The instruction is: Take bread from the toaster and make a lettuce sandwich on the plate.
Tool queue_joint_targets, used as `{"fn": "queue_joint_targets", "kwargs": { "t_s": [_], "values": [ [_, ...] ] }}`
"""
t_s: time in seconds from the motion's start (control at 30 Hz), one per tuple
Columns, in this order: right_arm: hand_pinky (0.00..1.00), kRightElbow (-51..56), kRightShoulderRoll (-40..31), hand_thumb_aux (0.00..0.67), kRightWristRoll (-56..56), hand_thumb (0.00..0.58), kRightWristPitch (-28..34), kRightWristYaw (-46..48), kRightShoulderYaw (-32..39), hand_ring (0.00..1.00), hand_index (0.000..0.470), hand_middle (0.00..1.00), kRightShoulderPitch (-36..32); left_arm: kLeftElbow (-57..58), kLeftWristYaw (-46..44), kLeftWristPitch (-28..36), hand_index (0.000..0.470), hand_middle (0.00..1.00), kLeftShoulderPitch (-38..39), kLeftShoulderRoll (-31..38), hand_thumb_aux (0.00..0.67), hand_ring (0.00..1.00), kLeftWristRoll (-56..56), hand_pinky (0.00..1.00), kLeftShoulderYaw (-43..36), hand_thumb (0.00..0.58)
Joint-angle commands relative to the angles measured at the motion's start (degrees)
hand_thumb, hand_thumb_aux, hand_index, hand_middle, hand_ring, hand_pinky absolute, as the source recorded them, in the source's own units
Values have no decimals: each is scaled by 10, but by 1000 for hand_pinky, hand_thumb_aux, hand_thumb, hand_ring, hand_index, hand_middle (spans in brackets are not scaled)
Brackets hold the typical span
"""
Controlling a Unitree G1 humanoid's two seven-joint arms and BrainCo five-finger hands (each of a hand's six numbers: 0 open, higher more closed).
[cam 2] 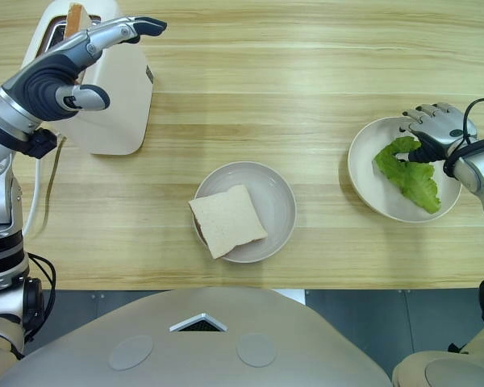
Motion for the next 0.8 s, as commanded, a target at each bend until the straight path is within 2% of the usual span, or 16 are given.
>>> {"fn": "queue_joint_targets", "kwargs": {
  "t_s": [0.03,0.07,0.5,0.63,0.8],
  "values": [
    [0,-8,-8,612,-1,576,-9,6,6,0,429,0,5,-1,-2,5,0,0,2,10,0,0,4,0,1,0],
    [0,-10,-8,670,2,580,-10,8,5,0,470,0,7,0,-2,4,0,0,2,10,0,0,4,0,2,0],
    [0,-26,-16,670,75,580,-47,16,-38,0,470,0,26,7,2,4,0,0,6,9,0,0,4,0,7,0],
    [0,-55,-38,670,121,580,-64,30,-78,0,470,0,32,10,2,3,0,0,5,9,0,0,4,0,5,0],
    [0,-151,-81,670,211,580,-80,87,-155,0,470,0,65,17,2,1,0,0,3,9,0,0,1,0,6,0]
  ]
}}
